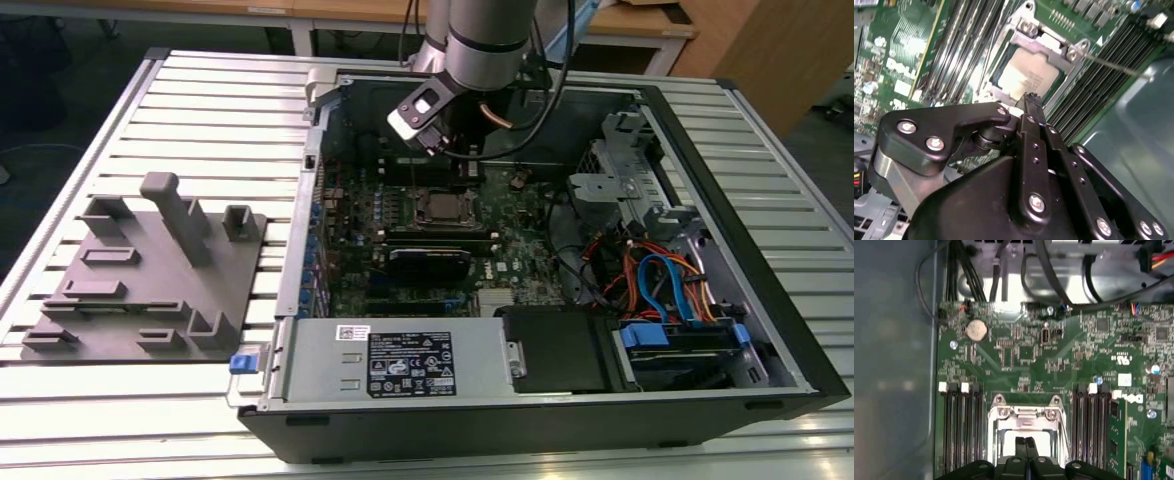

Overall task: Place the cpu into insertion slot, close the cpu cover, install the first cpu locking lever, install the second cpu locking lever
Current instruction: 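Close the cpu cover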

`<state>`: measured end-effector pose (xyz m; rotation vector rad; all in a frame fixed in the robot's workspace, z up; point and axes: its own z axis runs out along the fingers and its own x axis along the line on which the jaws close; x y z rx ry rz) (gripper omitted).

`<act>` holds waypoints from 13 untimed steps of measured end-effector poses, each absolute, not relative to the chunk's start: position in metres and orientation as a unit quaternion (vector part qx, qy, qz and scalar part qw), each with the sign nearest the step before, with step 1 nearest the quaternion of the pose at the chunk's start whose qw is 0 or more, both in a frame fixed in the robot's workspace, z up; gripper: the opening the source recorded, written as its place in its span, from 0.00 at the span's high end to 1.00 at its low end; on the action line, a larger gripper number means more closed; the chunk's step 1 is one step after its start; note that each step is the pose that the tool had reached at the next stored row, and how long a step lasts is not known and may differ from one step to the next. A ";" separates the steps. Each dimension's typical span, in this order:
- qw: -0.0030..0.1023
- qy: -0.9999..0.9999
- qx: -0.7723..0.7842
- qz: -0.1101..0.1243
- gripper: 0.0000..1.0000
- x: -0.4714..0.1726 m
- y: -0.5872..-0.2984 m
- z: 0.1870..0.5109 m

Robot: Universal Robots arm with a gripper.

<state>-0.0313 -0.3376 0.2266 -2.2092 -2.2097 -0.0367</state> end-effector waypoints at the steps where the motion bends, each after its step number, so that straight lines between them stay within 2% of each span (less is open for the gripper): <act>1: 0.009 -0.707 -0.707 -0.011 0.90 -0.033 -0.338 0.226; 6: 0.020 -0.707 -0.707 0.000 0.90 -0.034 -0.338 0.224; 13: 0.020 -0.711 -0.703 0.000 0.90 -0.041 -0.339 0.216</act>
